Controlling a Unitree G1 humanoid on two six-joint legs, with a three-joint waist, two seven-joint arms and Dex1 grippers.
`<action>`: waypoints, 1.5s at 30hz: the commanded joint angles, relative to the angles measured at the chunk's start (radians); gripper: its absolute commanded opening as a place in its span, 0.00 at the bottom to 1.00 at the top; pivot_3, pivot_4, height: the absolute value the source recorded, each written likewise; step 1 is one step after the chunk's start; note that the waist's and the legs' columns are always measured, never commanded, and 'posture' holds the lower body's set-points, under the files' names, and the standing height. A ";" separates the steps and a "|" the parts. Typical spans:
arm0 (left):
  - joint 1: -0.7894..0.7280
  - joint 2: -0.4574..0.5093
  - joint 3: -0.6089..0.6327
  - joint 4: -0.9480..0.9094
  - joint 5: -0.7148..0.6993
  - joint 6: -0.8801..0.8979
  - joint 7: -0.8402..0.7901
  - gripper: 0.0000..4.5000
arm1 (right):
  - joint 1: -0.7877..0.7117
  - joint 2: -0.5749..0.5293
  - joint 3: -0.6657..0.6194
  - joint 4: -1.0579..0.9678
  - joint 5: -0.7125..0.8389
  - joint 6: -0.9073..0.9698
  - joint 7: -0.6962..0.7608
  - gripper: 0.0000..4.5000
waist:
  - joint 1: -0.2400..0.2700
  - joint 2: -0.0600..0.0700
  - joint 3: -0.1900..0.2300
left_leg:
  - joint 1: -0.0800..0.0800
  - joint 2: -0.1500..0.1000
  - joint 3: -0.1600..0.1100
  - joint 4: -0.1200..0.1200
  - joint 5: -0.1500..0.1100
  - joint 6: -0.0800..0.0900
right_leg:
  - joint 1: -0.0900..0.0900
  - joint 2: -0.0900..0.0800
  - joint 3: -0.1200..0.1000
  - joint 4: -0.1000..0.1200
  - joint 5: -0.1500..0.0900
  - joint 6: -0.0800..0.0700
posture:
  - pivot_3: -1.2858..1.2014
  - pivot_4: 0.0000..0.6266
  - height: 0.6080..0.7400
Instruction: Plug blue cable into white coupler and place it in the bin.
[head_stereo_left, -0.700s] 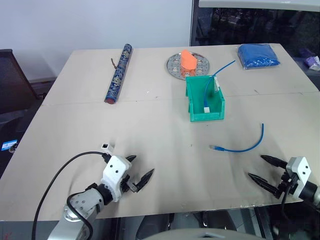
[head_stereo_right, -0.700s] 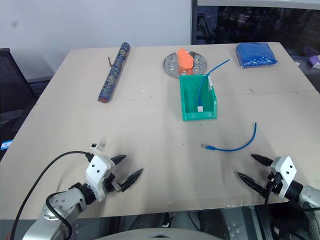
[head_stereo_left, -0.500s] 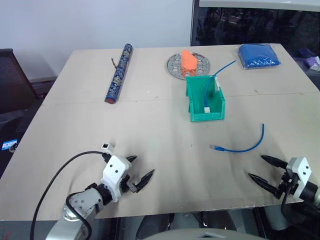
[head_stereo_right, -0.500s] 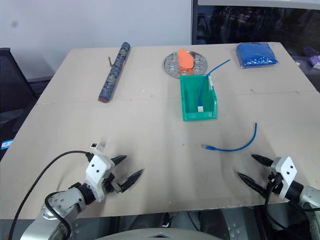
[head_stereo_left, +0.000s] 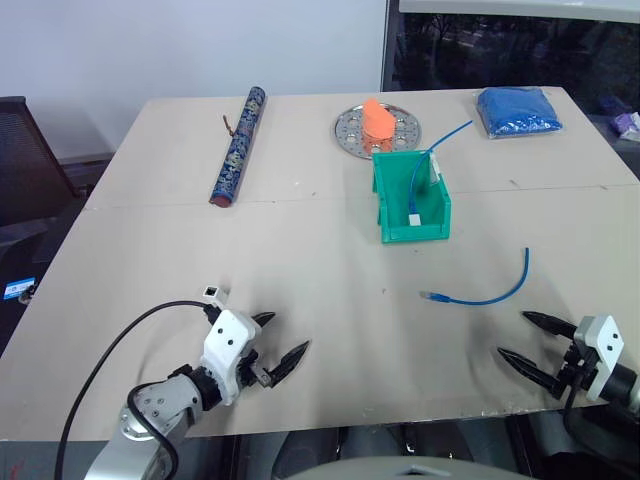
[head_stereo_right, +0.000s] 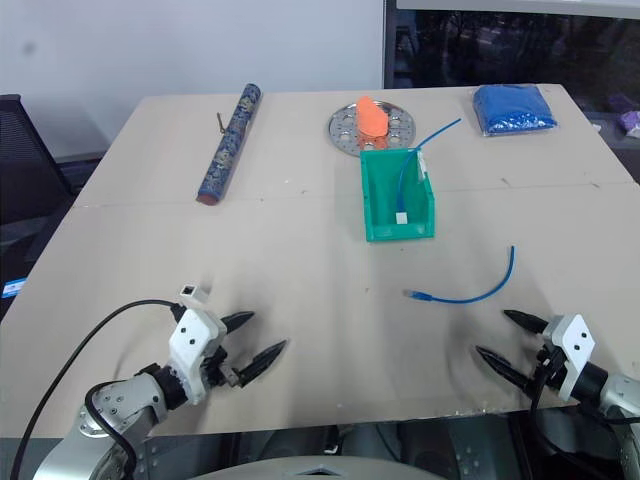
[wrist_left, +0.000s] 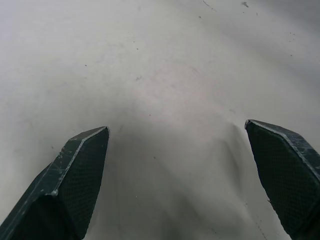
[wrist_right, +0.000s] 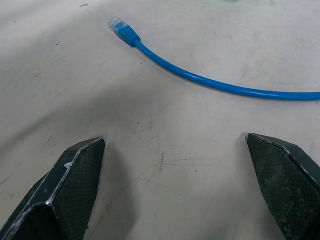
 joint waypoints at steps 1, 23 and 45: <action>0.003 -0.005 0.007 -0.014 0.001 -0.029 -0.001 1.00 | -0.008 -0.009 0.011 -0.018 -0.012 -0.011 0.012 0.99 | 0.000 0.000 0.000 | 0.000 0.000 0.000 0.000 0.000 0.000 | 0.000 0.000 0.000 0.000 0.000 0.000 | 0.52 0.24 1.00; -0.285 0.294 0.062 -0.078 -0.291 0.158 -0.329 1.00 | -0.585 -0.013 0.428 0.036 -0.167 0.287 0.057 0.79 | -0.004 0.001 0.006 | -0.005 0.000 0.001 -0.001 0.005 -0.001 | -0.007 0.002 -0.002 0.000 0.004 0.002 | 0.52 0.24 1.00; -0.452 0.319 -0.059 0.033 -0.194 0.150 -0.366 1.00 | -0.927 0.201 0.711 0.226 -0.328 0.199 0.176 0.01 | -0.011 0.001 0.007 | -0.005 0.000 0.001 0.000 0.006 -0.002 | -0.010 0.008 -0.001 0.002 0.005 0.001 | 0.52 0.24 1.00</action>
